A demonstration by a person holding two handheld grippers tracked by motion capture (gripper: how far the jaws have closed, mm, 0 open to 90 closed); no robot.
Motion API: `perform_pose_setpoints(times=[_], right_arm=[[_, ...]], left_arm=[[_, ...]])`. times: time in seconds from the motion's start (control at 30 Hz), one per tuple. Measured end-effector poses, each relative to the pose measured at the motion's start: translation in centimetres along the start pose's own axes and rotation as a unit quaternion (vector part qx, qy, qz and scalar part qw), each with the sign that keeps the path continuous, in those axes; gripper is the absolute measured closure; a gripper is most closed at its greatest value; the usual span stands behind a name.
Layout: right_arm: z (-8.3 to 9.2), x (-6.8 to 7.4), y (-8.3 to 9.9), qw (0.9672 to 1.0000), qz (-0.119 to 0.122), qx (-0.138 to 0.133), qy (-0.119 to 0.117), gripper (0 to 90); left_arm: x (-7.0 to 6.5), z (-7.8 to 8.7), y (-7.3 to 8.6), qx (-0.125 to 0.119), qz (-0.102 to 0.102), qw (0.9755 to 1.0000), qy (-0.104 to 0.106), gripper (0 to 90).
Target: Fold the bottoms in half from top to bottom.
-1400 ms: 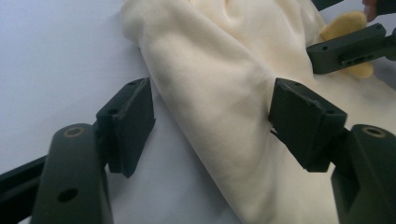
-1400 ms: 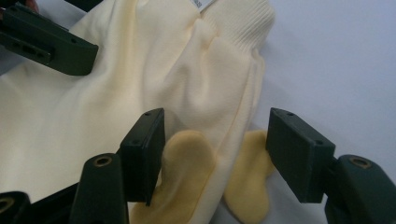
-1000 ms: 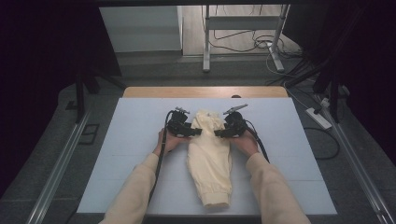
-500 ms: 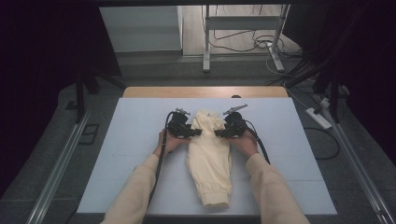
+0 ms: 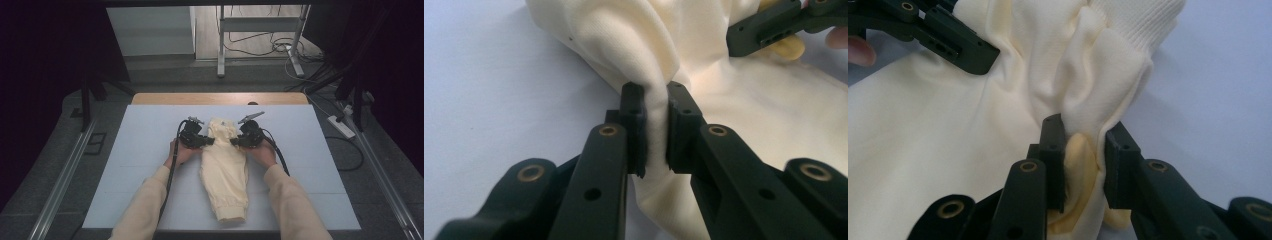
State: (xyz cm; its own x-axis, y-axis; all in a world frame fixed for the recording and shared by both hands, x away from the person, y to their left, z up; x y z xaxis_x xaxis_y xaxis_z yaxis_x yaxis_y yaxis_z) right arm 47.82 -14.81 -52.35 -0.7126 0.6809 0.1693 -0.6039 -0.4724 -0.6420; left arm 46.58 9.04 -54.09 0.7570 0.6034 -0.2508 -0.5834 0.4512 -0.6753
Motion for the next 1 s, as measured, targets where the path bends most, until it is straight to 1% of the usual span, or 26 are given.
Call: perform_pose_setpoints(times=[0.17, 0.27, 0.37, 0.67, 0.77, 1.0], right_arm=[[0.4, 0.1, -0.2, 0.9999, 0.007, -0.008, 0.0, 74.1], [0.9, 0.1, -0.4, 0.9998, 0.008, -0.016, -0.002, 74.1], [1.3, 0.0, -0.6, 0.9996, 0.009, -0.026, -0.004, 74.1], [2.5, 0.2, -1.6, 0.9987, 0.02, -0.047, -0.003, 74.1], [2.8, 0.1, -1.9, 0.9984, 0.023, -0.052, -0.003, 74.1], [3.2, -0.1, -2.2, 0.998, 0.02, -0.06, -0.006, 74.2]], left_arm=[[-0.2, 0.5, -0.2, -0.007, -0.007, 1.0, -0.001, 80.3], [-0.3, 1.0, -0.5, -0.017, -0.015, 0.9997, -0.003, 80.4], [-0.4, 1.5, -0.7, -0.028, -0.018, 0.9995, -0.002, 80.3], [-0.7, 2.9, -1.9, -0.04, -0.036, 0.9985, -0.007, 80.3], [-0.7, 3.1, -2.2, -0.044, -0.038, 0.9983, -0.007, 80.3], [-0.4, 3.3, -2.7, -0.049, -0.037, 0.9981, -0.002, 80.3]])
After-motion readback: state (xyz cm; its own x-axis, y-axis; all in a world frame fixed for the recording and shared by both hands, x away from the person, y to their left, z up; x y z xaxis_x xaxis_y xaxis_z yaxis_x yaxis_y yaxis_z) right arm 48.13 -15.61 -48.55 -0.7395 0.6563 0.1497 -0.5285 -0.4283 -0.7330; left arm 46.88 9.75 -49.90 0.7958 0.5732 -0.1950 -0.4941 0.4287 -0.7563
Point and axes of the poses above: each handheld gripper's, and its own axes: z roughly backward along the jaws, y roughly out of its underside, x roughly to its left, the point moved 1 cm from there along -z, roughly forward along the jaws, and after that the axes turned 6 degrees about -z, right-handed, at the moved point
